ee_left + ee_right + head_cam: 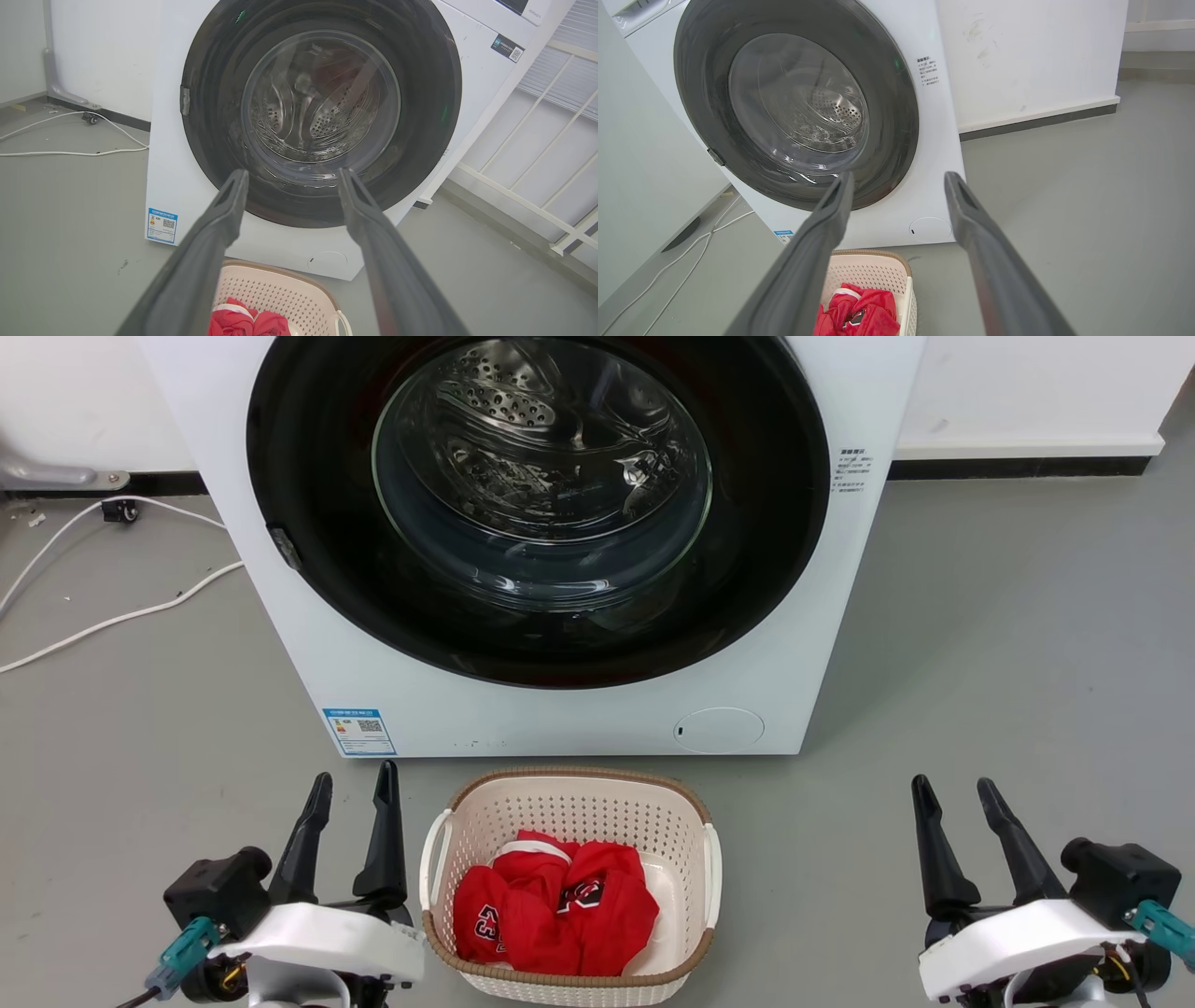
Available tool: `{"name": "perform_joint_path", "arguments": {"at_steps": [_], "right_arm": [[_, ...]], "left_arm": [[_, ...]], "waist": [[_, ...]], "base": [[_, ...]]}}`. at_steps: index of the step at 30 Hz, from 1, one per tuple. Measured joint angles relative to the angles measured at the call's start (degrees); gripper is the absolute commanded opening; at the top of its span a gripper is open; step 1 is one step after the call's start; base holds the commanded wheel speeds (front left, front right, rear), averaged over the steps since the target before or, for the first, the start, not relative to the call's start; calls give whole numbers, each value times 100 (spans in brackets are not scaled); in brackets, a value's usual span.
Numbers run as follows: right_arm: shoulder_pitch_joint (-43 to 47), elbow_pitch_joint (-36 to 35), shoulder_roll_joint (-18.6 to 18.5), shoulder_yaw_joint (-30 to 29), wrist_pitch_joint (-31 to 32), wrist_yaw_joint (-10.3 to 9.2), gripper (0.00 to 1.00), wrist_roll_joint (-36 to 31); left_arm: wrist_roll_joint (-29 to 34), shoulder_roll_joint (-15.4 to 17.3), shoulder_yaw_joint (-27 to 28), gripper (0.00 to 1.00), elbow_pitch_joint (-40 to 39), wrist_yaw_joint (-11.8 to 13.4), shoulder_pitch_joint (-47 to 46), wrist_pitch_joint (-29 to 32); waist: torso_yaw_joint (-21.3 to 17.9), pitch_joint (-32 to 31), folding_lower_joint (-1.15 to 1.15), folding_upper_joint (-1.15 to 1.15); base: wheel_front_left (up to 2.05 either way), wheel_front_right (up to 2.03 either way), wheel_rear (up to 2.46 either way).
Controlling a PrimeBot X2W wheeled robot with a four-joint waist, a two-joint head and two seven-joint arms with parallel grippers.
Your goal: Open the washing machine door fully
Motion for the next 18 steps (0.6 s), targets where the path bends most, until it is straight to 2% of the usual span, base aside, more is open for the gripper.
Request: {"name": "perform_joint_path", "arguments": {"at_steps": [18], "right_arm": [[47, -51, 0, 20, -70, 9, 100, -896]], "left_arm": [[926, 0, -98, 100, -13, 27, 28, -216]], "waist": [[20, -8, 0, 0]], "base": [[0, 0, 0]]}}
